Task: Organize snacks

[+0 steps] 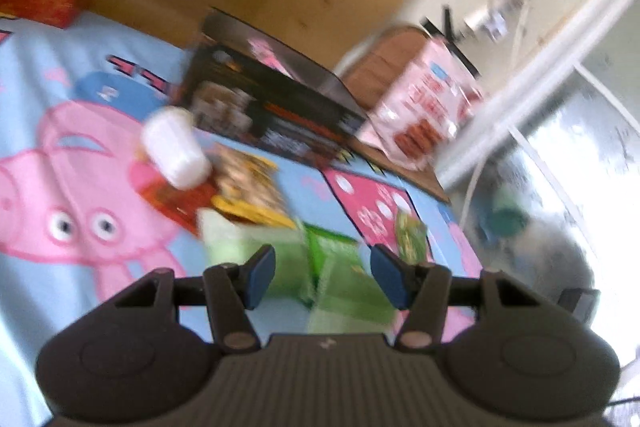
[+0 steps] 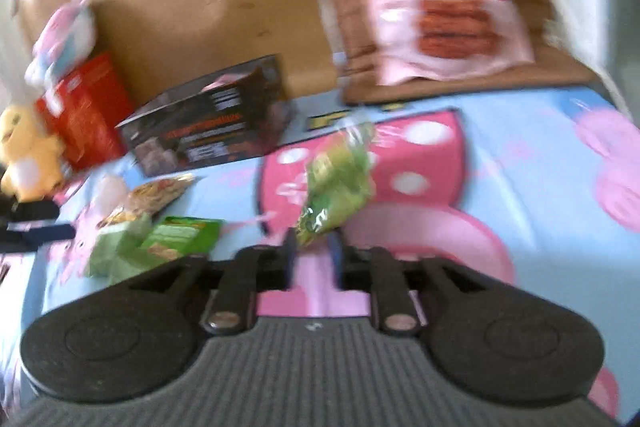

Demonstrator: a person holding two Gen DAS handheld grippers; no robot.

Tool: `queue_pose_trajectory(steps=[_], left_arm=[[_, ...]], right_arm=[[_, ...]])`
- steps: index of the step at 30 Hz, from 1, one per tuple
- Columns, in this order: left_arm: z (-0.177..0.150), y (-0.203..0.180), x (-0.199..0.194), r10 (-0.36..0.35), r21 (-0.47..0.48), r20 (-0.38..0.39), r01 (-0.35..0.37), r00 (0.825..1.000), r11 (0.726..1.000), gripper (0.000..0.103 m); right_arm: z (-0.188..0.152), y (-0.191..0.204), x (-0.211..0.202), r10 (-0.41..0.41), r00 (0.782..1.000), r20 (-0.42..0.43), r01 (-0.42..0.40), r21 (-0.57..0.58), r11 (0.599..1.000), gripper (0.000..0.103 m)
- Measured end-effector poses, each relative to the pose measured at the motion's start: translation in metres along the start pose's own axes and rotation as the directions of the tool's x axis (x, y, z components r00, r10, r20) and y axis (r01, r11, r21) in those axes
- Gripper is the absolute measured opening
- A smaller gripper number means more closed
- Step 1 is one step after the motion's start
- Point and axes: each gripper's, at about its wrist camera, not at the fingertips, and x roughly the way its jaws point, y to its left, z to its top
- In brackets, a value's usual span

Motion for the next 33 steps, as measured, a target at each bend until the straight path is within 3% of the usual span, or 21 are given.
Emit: queue_pose_trajectory(steps=[3, 5, 7, 10, 12, 14, 20, 26, 33], left_arm=[[-0.010, -0.011, 0.013, -0.014, 0.024, -0.054, 0.015, 0.998, 1.000, 0.054], [-0.016, -0.016, 0.024, -0.016, 0.031, -0.083, 0.018, 0.996, 0.999, 0.057], [-0.021, -0.019, 0.038, -0.009, 0.032, -0.117, 0.012, 0.993, 0.999, 0.061], [-0.029, -0.025, 0.050, 0.016, 0.067, -0.127, -0.008, 0.992, 0.998, 0.059], [-0.032, -0.031, 0.050, 0.023, 0.089, -0.150, -0.009, 0.988, 0.996, 0.044], [-0.036, -0.033, 0.044, 0.029, 0.096, -0.150, -0.015, 0.988, 0.995, 0.045], [-0.029, -0.035, 0.016, -0.010, 0.068, -0.092, 0.016, 0.996, 0.998, 0.044], [0.008, -0.046, 0.013, 0.016, 0.124, -0.011, -0.015, 1.000, 0.992, 0.044], [0.095, -0.035, 0.039, 0.069, 0.101, 0.080, -0.077, 0.994, 0.992, 0.044]], right_arm=[[-0.011, 0.001, -0.021, 0.007, 0.999, 0.051, -0.007, 0.007, 1.000, 0.038], [-0.018, 0.010, -0.029, 0.096, 0.994, 0.051, -0.096, -0.011, 0.995, 0.045], [-0.027, 0.028, -0.029, 0.176, 0.984, 0.020, -0.174, -0.075, 0.982, 0.059], [-0.041, 0.063, -0.014, 0.196, 0.980, -0.044, -0.201, -0.227, 0.953, 0.059], [-0.050, 0.086, 0.001, 0.165, 0.983, -0.077, -0.182, -0.353, 0.918, 0.058], [-0.055, 0.104, 0.006, 0.131, 0.990, -0.050, -0.139, -0.444, 0.885, 0.047], [-0.050, 0.106, -0.007, 0.203, 0.979, 0.001, -0.181, -0.444, 0.877, 0.043], [-0.028, 0.116, -0.005, 0.242, 0.967, 0.077, -0.180, -0.463, 0.868, 0.043], [0.033, 0.120, 0.037, 0.280, 0.953, 0.115, -0.213, -0.404, 0.890, 0.043]])
